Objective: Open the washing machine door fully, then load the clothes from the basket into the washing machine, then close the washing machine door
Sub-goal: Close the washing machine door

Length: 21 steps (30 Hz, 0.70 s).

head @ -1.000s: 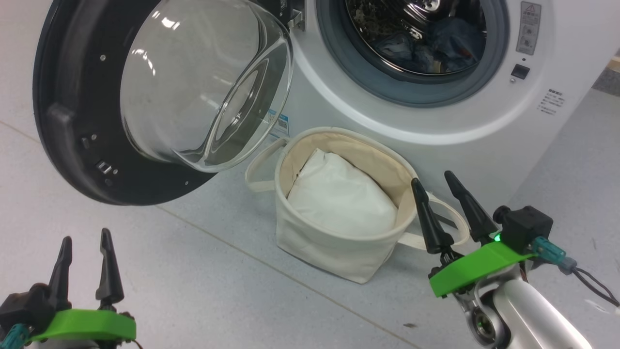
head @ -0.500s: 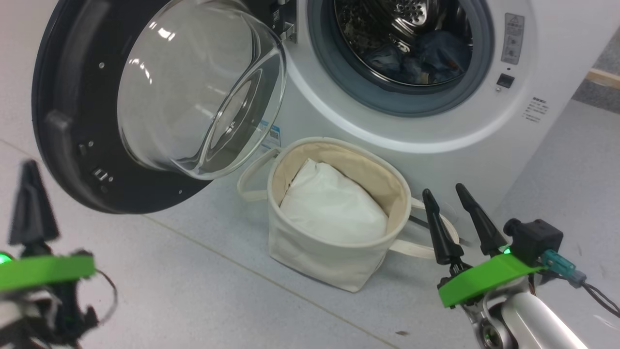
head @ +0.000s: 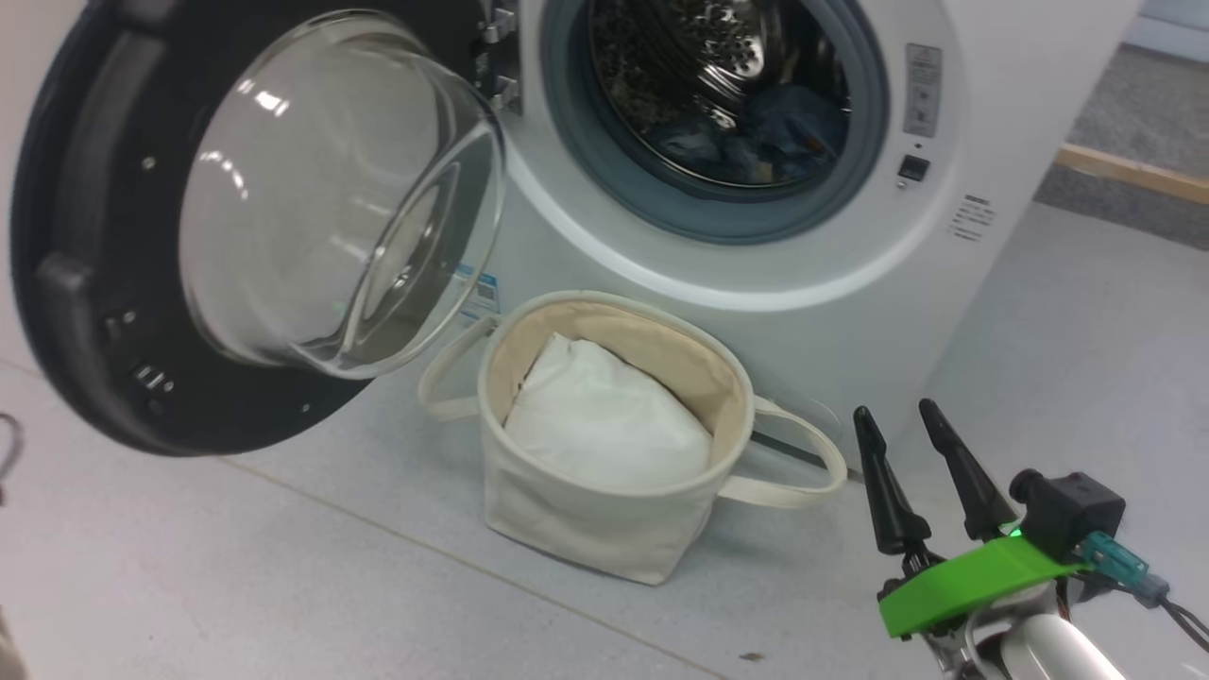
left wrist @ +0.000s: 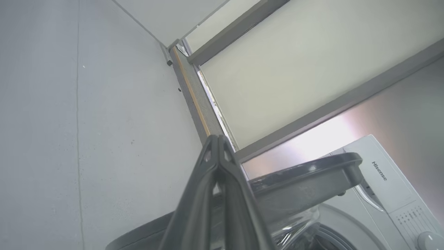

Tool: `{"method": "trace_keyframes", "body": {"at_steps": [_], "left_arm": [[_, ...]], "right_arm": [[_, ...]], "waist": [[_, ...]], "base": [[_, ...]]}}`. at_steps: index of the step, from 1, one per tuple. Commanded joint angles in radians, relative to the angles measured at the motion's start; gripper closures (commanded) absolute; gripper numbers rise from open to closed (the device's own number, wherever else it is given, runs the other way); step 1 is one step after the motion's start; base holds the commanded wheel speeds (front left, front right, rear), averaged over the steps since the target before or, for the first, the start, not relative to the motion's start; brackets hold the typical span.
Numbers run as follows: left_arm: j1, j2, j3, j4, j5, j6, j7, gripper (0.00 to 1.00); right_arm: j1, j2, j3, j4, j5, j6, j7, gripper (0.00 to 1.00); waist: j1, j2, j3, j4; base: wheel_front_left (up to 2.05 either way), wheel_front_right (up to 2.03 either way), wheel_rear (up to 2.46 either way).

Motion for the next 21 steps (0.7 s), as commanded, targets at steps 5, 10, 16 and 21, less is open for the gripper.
{"method": "trace_keyframes", "body": {"at_steps": [5,10,16,21], "left_arm": [[-0.142,0.134,0.082,0.132,-0.080,0.004,0.047,1.00],[-0.195,0.183,0.118,0.234,-0.129,-0.001,0.083,1.00],[-0.210,0.216,0.099,0.300,-0.128,-0.024,0.131,1.00],[-0.219,0.208,0.060,0.366,-0.133,-0.045,0.281,1.00]], "right_arm": [[-0.034,-0.038,0.017,-0.041,-0.013,0.001,-0.005,0.00],[-0.056,-0.061,0.026,-0.047,-0.016,0.001,-0.005,0.00],[-0.063,-0.074,0.023,-0.048,-0.015,0.001,-0.005,0.00],[-0.054,-0.070,0.012,-0.046,-0.015,0.001,-0.005,0.00]], "waist": [[0.0002,0.0000,0.045,-0.079],[0.0002,0.0000,0.084,-0.123],[0.0002,0.0000,0.096,-0.142],[0.0002,0.0000,0.089,-0.130]], "base": [[0.00,0.00,0.00],[0.00,0.00,0.00],[0.00,0.00,0.00],[0.00,0.00,0.00]]}}
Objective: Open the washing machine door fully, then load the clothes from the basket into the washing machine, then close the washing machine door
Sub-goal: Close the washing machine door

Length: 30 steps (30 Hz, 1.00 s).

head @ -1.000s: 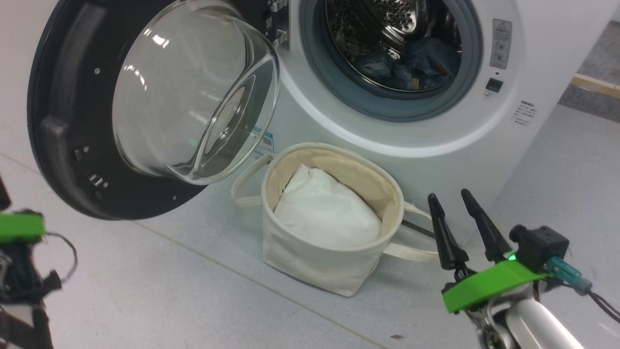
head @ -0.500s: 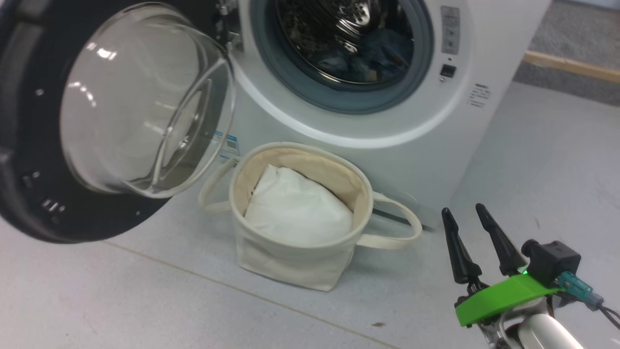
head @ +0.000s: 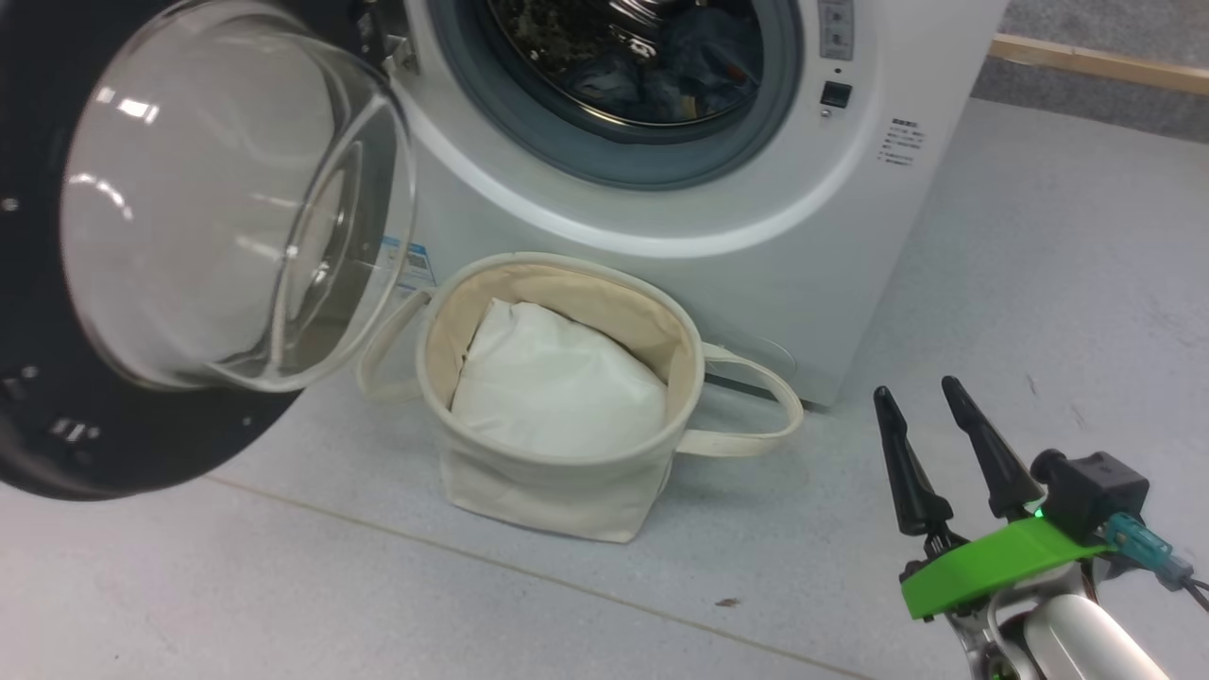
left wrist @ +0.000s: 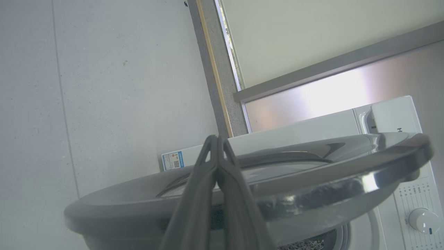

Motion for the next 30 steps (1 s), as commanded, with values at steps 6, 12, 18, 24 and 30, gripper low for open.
{"method": "trace_keyframes", "body": {"at_steps": [6,12,18,24,30], "left_arm": [[-0.033,-0.011,-0.075,-0.003,-0.011,-0.022,0.251,1.00],[0.013,-0.114,-0.163,-0.160,-0.057,-0.024,0.408,1.00],[0.117,-0.190,-0.281,-0.372,-0.105,-0.024,0.563,1.00],[0.220,-0.246,-0.346,-0.578,-0.133,-0.024,0.603,1.00],[0.280,-0.289,-0.378,-0.698,-0.145,-0.022,0.639,1.00]], "right_arm": [[-0.011,0.003,0.001,-0.033,-0.007,0.001,-0.005,0.00],[-0.002,0.025,0.000,-0.029,-0.006,0.001,-0.005,0.00],[0.006,0.040,-0.005,-0.029,-0.010,0.001,-0.005,0.00],[0.015,0.059,-0.017,-0.027,-0.013,0.001,-0.005,0.00],[0.015,0.072,-0.033,-0.041,-0.022,0.001,-0.005,0.00]], "waist": [[0.0000,0.0000,-0.015,0.049],[0.0000,0.0000,-0.030,0.088],[0.0000,0.0000,-0.037,0.079],[0.0000,0.0000,-0.041,0.028],[0.0000,0.0000,-0.036,-0.077]], "base": [[0.00,0.00,0.00],[0.00,0.00,0.00],[0.00,0.00,0.00],[0.00,0.00,0.00],[0.00,0.00,0.00]]}}
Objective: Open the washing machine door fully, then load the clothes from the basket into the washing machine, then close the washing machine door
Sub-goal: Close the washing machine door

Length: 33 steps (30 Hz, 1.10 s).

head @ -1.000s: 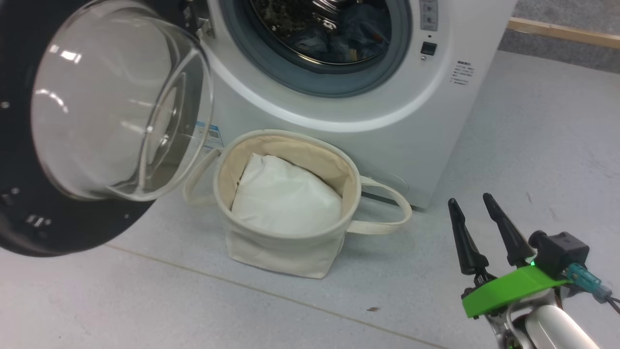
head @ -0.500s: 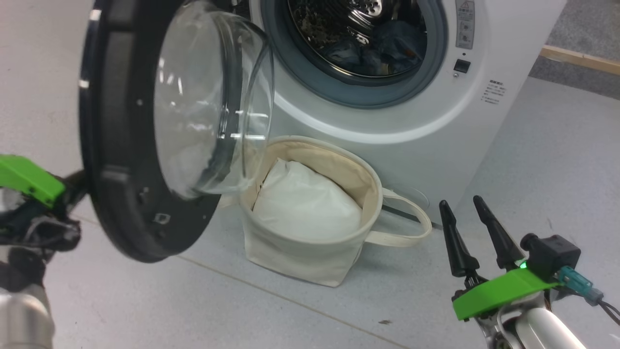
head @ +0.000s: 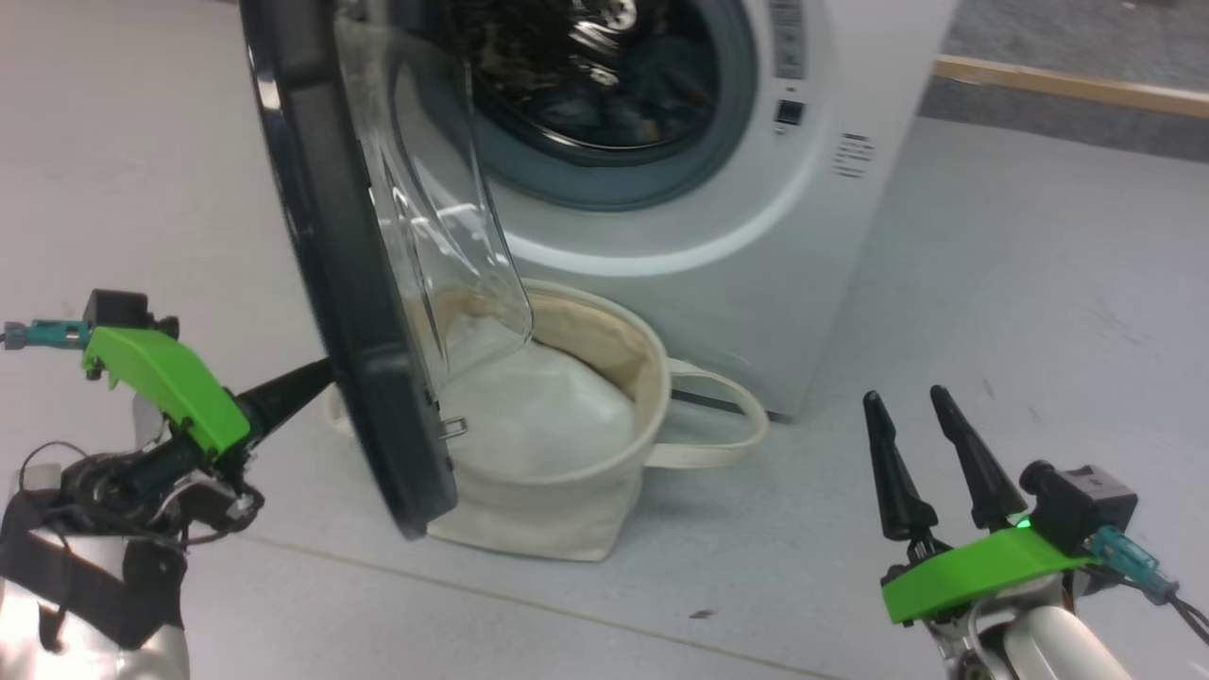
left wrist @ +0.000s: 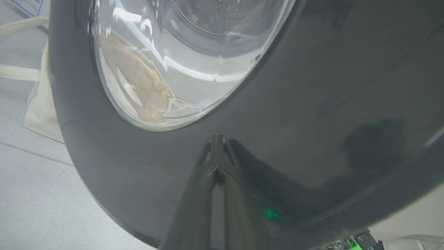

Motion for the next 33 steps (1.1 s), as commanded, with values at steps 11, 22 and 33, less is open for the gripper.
{"method": "trace_keyframes", "body": {"at_steps": [11,22,33], "left_arm": [[-0.030,-0.005,0.045,-0.169,0.031,0.007,-0.136,1.00],[-0.100,0.034,0.086,-0.080,0.074,-0.002,-0.339,1.00],[-0.214,0.104,0.121,0.092,0.086,-0.007,-0.558,1.00]], "right_arm": [[-0.028,-0.005,-0.026,-0.056,-0.020,0.001,-0.005,0.00],[-0.062,0.012,-0.023,-0.064,-0.022,0.001,-0.005,0.00],[-0.099,0.036,-0.028,-0.071,-0.023,0.001,-0.005,0.00]], "waist": [[0.0000,0.0000,0.053,-0.302],[0.0000,0.0000,0.089,-0.539],[0.0000,0.0000,0.152,-0.674]], "base": [[0.00,0.00,0.00],[0.00,0.00,0.00],[0.00,0.00,0.00]]}}
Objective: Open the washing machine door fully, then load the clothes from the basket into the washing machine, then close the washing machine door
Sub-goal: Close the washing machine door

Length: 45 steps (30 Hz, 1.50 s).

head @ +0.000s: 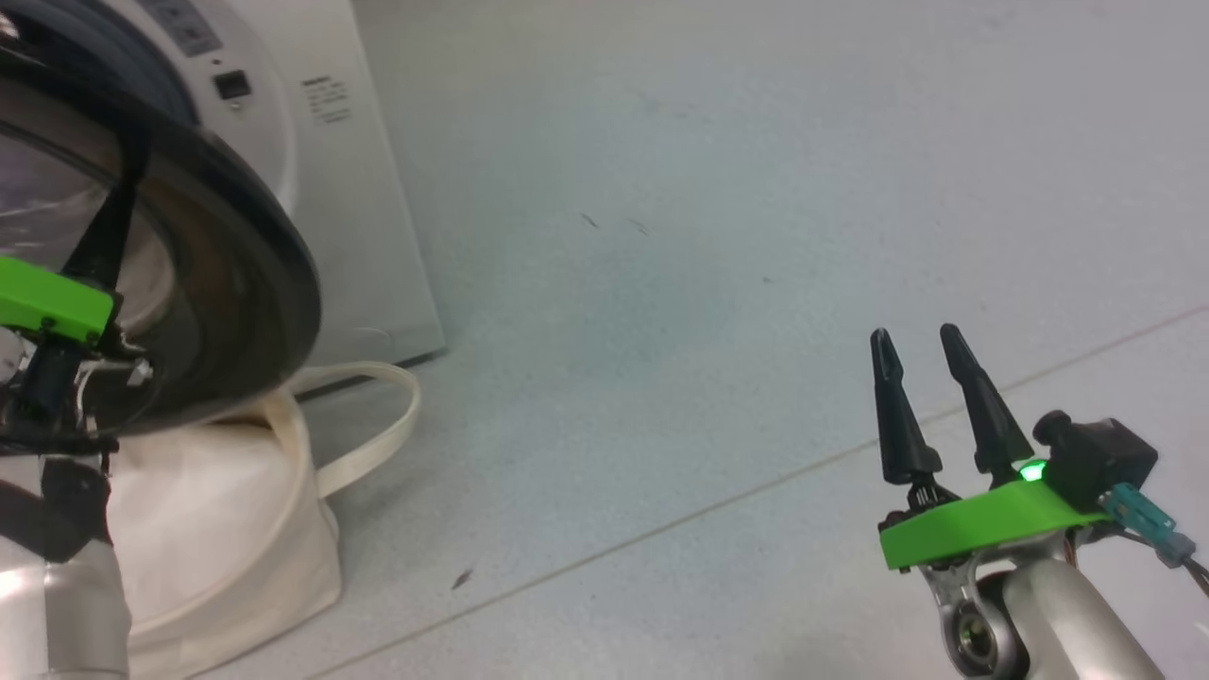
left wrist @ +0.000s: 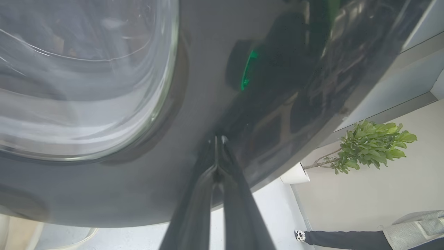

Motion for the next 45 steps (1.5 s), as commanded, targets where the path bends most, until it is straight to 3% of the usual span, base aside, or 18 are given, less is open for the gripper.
{"method": "trace_keyframes", "body": {"at_steps": [1,7,8,9,10,18,22,29,33,41,45], "left_arm": [[-0.057,0.055,0.010,-0.019,0.002,-0.007,-0.012,1.00],[-0.055,0.063,-0.062,-0.007,-0.028,-0.007,-0.031,1.00],[-0.049,0.062,-0.073,-0.010,-0.035,-0.007,-0.034,0.92],[-0.041,0.061,-0.085,-0.016,-0.043,-0.007,-0.037,0.51],[-0.033,0.058,-0.097,-0.023,-0.052,-0.007,-0.040,0.00],[0.078,0.084,-0.269,-0.138,-0.008,-0.007,-0.114,0.00],[0.164,0.129,-0.366,-0.207,0.044,-0.007,-0.273,0.00],[0.284,0.206,-0.485,-0.212,0.140,-0.007,-0.581,0.00],[0.333,0.238,-0.529,-0.171,0.269,-0.007,-0.662,0.00],[0.455,0.156,-0.395,-0.222,0.484,0.007,-0.670,0.00],[0.484,0.118,-0.317,-0.241,0.534,0.002,-0.670,0.00]], "right_arm": [[-0.037,0.006,0.010,-0.037,-0.006,0.001,-0.005,0.00],[-0.038,0.008,0.004,-0.037,-0.007,0.001,-0.005,0.00],[-0.038,0.006,0.004,-0.037,-0.007,0.001,-0.005,0.00],[-0.038,0.004,0.004,-0.037,-0.007,0.001,-0.005,0.00],[-0.037,0.001,0.003,-0.037,-0.007,0.001,-0.005,0.00],[-0.034,-0.015,-0.005,-0.045,-0.011,0.001,-0.005,0.00],[-0.029,-0.021,-0.011,-0.051,-0.017,0.001,-0.005,0.00],[-0.013,-0.037,-0.012,-0.055,-0.030,0.001,-0.005,0.00],[-0.002,-0.043,-0.015,-0.052,-0.031,0.001,-0.005,0.00],[0.032,-0.054,-0.032,-0.044,-0.027,0.001,-0.005,0.00],[0.040,-0.060,-0.039,-0.047,-0.025,0.001,-0.005,0.00]], "waist": [[0.0000,0.0000,0.029,-0.024],[0.0000,0.0000,0.027,0.012],[0.0000,0.0000,0.024,0.024],[0.0000,0.0000,0.022,0.037],[0.0000,0.0000,0.020,0.052],[0.0000,0.0000,0.016,0.169],[0.0000,0.0000,0.004,0.225],[0.0000,0.0000,-0.030,0.299],[0.0000,0.0000,-0.050,0.333],[0.0000,0.0000,-0.080,0.379],[0.0000,0.0000,-0.083,0.390]], "base": [[0.00,0.00,0.00],[0.00,0.00,0.00],[0.00,0.00,0.00],[0.00,0.00,0.00],[0.00,0.00,0.00],[0.00,0.00,0.00],[0.00,0.00,0.00],[0.00,0.00,0.00],[0.00,0.00,0.00],[0.00,0.00,0.00],[0.00,0.00,0.00]]}}
